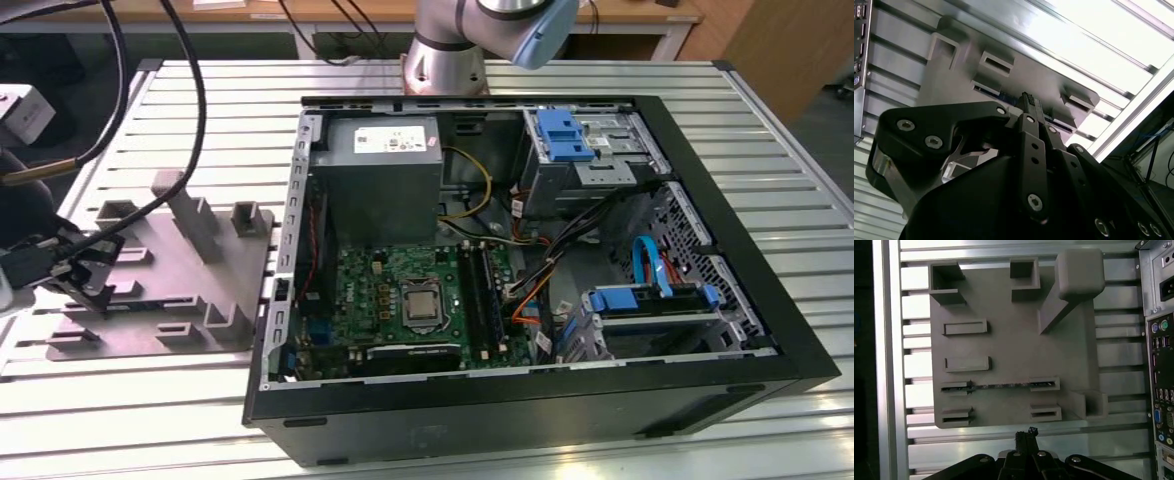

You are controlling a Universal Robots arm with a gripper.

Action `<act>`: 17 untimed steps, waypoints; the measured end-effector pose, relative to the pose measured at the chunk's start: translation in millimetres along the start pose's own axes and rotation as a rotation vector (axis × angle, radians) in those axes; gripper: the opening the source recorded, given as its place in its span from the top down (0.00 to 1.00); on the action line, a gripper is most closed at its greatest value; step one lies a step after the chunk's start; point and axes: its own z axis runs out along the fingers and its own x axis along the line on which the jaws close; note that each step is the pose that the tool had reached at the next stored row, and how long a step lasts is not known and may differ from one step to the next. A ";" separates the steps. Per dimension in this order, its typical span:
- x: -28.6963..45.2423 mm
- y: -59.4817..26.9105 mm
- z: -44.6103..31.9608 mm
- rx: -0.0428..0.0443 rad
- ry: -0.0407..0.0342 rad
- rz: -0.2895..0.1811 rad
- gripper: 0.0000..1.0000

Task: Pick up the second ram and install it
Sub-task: 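Reach for the second ram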

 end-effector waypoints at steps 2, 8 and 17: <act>0.0 -0.1 2.2 0.0001 0.0001 0.000 0.89; 0.2 -0.3 7.8 0.0000 0.0000 0.000 0.89; 0.8 -0.7 20.0 0.0005 0.0000 0.000 0.89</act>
